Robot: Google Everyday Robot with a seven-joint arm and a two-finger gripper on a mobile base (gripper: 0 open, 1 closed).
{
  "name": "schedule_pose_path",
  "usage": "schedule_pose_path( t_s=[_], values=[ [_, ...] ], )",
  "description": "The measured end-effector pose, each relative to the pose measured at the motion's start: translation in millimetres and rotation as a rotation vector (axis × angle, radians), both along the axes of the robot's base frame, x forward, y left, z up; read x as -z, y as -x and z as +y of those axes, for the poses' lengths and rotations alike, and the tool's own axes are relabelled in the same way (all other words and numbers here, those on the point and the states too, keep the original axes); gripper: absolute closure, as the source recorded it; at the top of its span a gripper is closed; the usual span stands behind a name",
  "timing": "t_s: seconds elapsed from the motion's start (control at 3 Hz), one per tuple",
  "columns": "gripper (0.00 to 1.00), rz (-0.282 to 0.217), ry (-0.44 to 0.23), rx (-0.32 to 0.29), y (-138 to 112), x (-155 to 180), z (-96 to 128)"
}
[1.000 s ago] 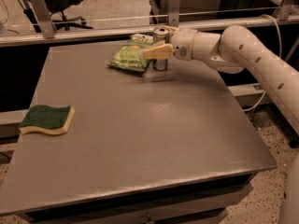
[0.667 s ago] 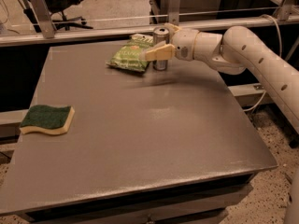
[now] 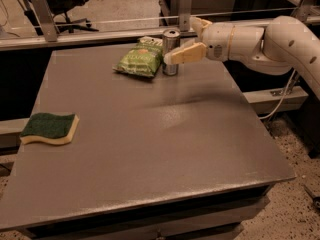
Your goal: Move redbull can near green jalapeno chip bag
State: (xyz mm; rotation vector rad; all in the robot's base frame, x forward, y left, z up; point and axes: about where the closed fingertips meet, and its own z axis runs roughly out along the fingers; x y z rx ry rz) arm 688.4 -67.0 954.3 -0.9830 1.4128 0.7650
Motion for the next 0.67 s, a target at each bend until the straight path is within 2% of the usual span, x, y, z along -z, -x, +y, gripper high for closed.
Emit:
schedule_pose_path(
  t_s=[0.33,0.67],
  values=[
    [0.0,-0.106,0.11,0.005,58.9,-47.7,-45.3],
    [0.0,-0.118,0.124,0.007,71.7,-56.8,-55.4]
  ],
)
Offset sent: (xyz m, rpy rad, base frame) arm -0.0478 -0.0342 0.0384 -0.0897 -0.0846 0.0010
